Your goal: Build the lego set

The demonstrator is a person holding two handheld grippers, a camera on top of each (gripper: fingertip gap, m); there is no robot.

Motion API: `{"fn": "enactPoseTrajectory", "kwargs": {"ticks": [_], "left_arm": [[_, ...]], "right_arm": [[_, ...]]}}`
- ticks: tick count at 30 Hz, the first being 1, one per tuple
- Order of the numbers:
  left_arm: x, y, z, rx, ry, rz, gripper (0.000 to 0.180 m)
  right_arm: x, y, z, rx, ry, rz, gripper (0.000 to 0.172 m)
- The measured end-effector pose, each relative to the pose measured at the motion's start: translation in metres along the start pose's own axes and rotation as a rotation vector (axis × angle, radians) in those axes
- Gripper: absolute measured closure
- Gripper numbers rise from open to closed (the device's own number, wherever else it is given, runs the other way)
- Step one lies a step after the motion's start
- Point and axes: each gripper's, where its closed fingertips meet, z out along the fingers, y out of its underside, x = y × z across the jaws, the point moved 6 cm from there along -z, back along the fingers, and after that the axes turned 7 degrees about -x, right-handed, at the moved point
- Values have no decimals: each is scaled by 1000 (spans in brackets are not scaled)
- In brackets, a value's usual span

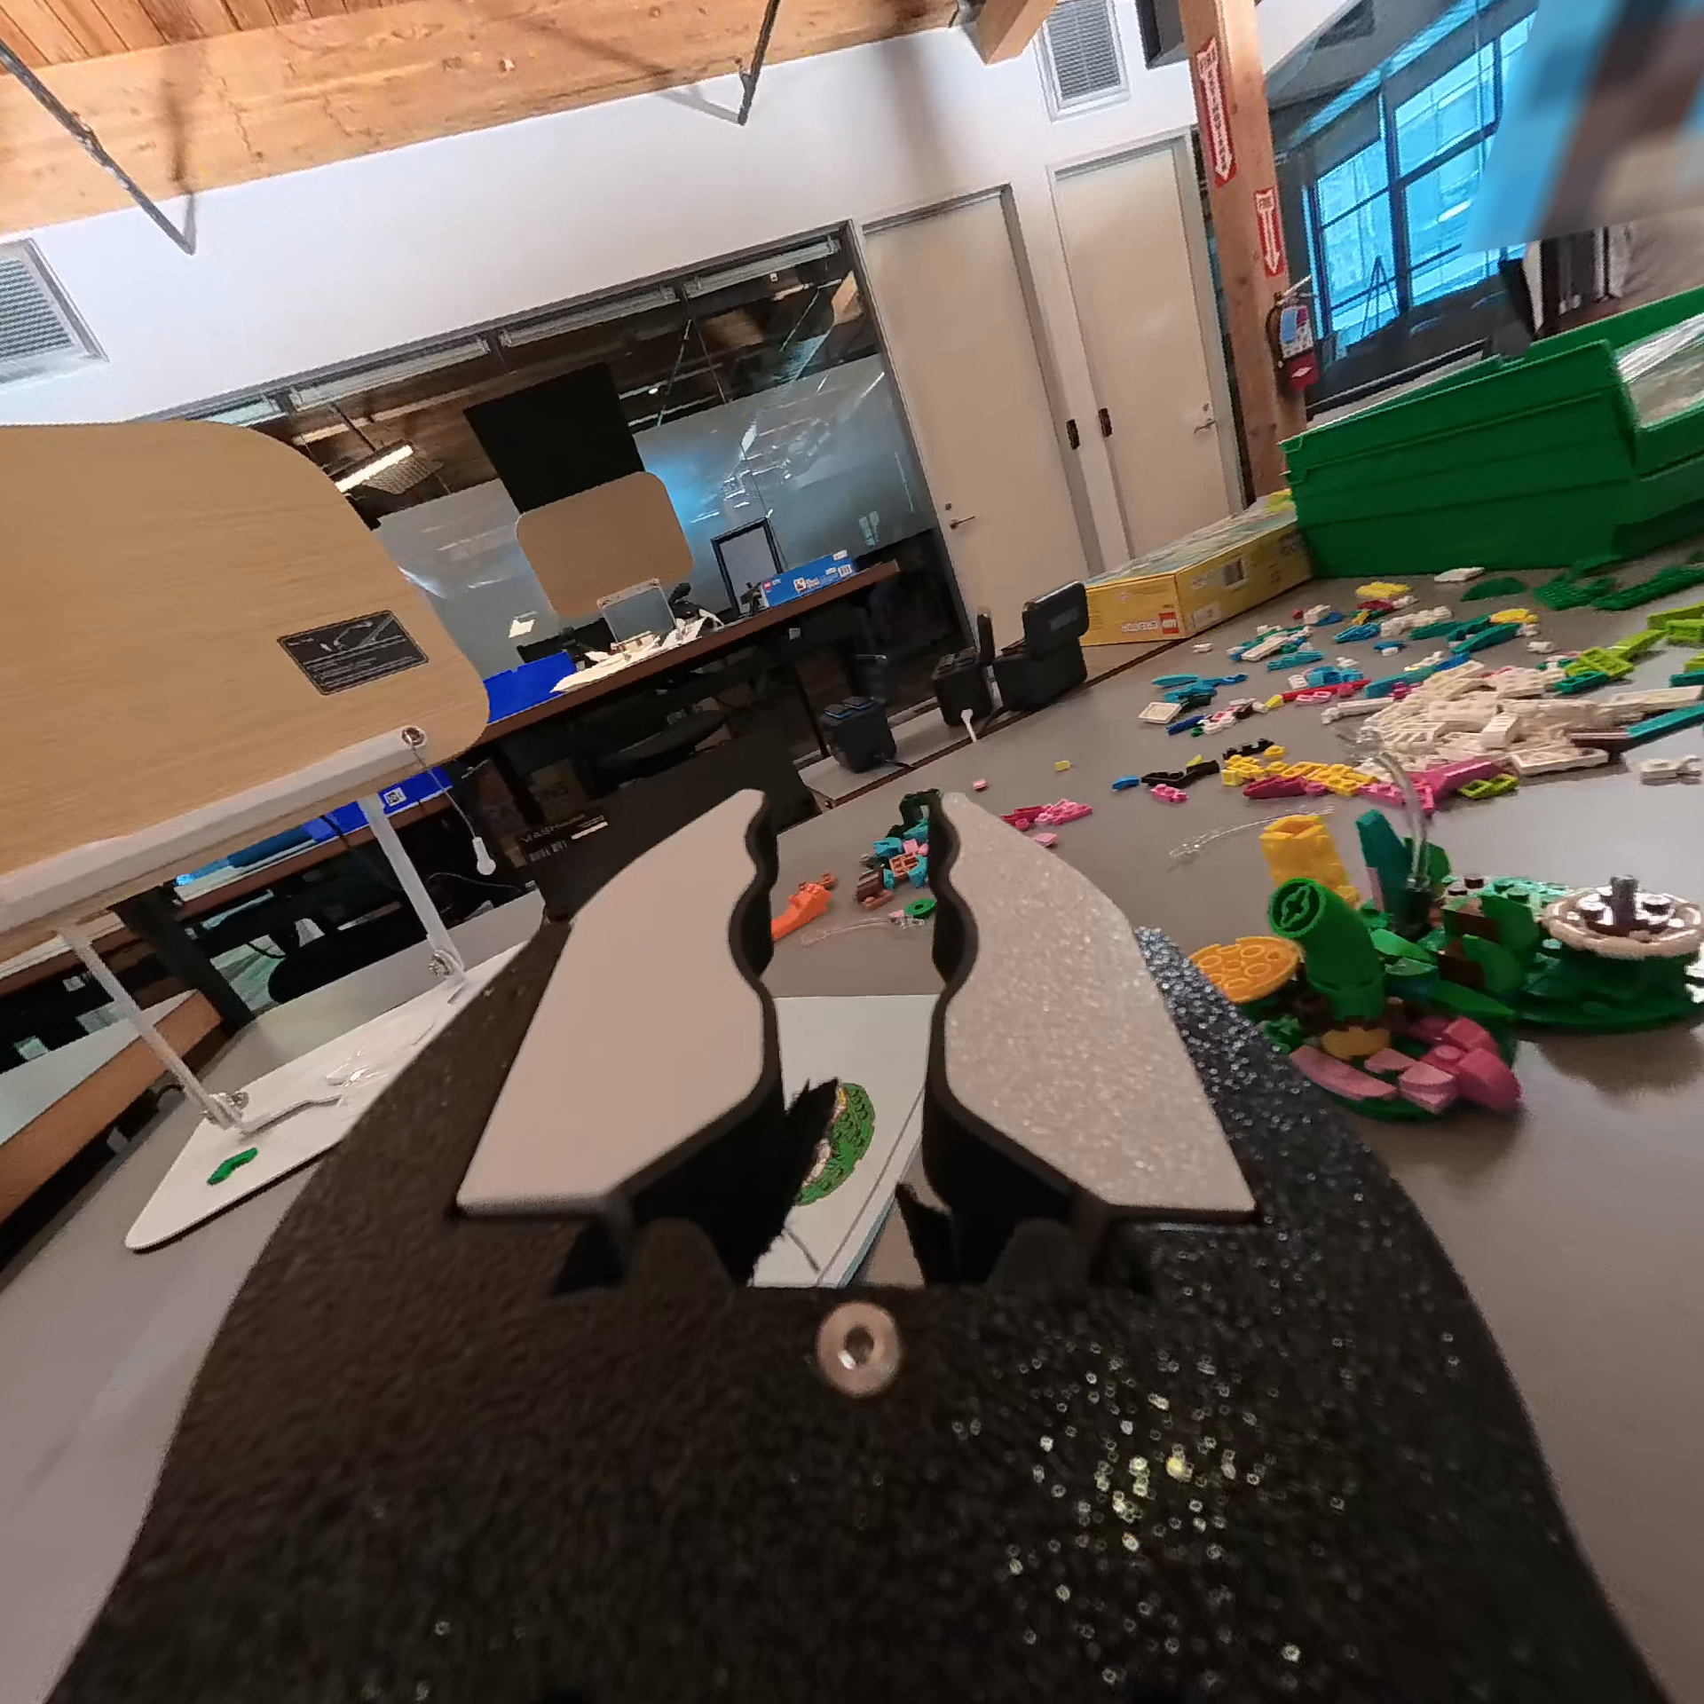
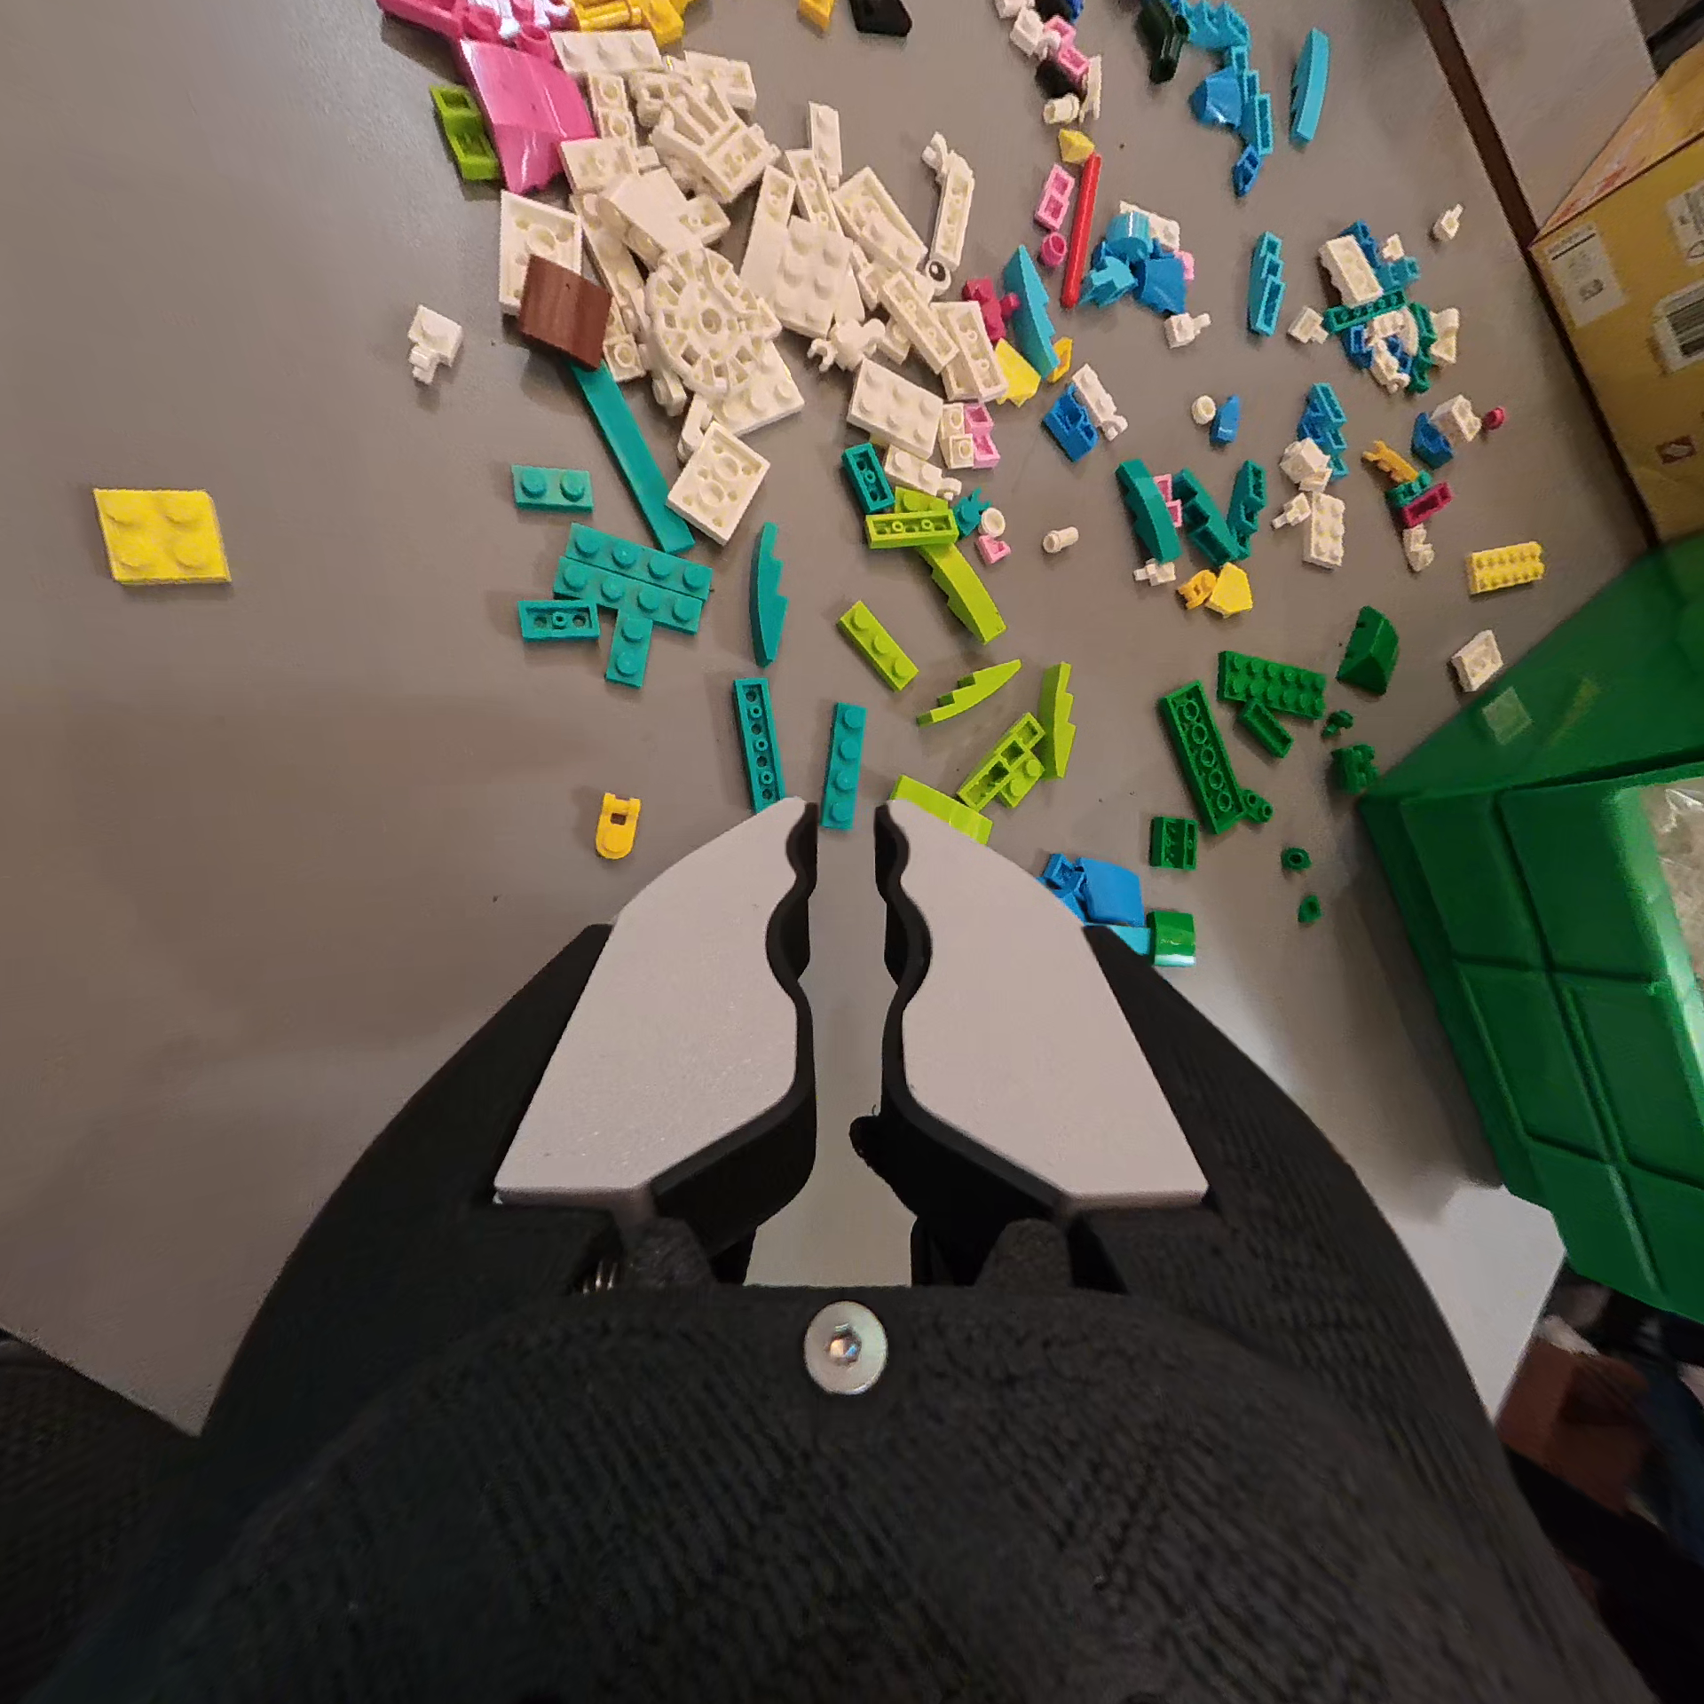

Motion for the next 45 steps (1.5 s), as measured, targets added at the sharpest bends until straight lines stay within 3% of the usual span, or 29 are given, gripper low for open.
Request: {"fn": "enactPoseTrajectory", "kwargs": {"ticks": [45], "left_arm": [[3,1,1,-24,17,23,152]], "right_arm": [[-7,-13,1,17,-21,-47,162]]}}
